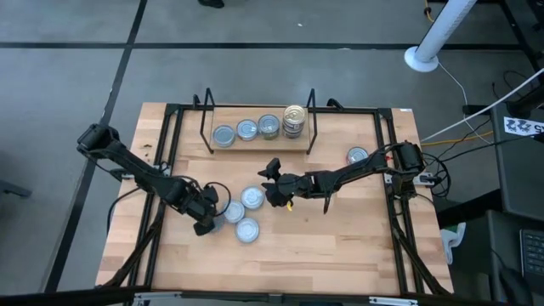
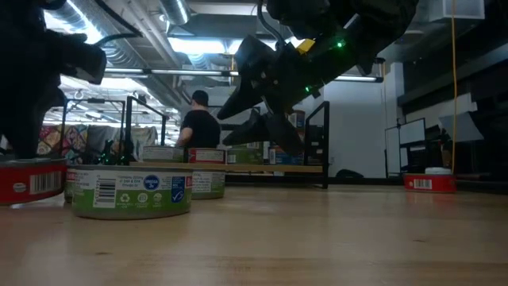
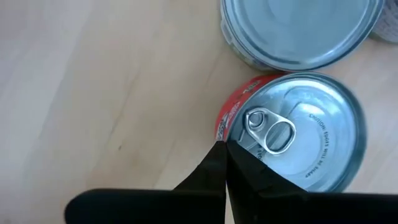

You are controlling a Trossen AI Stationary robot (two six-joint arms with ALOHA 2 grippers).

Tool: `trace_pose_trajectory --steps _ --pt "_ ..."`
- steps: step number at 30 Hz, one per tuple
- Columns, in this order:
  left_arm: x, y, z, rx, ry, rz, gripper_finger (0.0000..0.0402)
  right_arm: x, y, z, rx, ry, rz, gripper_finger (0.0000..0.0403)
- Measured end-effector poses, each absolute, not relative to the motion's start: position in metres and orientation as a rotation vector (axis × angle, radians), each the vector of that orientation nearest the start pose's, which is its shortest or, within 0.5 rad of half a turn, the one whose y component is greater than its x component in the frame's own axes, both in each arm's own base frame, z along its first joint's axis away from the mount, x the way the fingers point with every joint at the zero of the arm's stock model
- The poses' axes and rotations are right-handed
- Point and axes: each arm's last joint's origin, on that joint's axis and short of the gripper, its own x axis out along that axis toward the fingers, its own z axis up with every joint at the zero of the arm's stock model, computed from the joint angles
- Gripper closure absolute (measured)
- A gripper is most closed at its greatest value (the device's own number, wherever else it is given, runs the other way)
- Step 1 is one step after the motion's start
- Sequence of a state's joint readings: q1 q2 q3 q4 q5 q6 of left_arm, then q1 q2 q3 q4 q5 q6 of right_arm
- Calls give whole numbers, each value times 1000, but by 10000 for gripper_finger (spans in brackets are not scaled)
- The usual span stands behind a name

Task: Stack canned seafood by type on shelf
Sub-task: Stack the red tuna can on top of the red tuna can on the shelf

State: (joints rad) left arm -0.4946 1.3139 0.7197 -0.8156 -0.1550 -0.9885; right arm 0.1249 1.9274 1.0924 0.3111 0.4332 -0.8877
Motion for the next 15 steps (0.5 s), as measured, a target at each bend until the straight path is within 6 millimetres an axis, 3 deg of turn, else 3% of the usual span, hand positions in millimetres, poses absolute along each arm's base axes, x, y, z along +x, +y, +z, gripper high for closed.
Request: trace_pose_trajectory --steps 15 --pt "180 -90 184 -307 1254 379 401 401 38 162 -1005 612 -57 153"
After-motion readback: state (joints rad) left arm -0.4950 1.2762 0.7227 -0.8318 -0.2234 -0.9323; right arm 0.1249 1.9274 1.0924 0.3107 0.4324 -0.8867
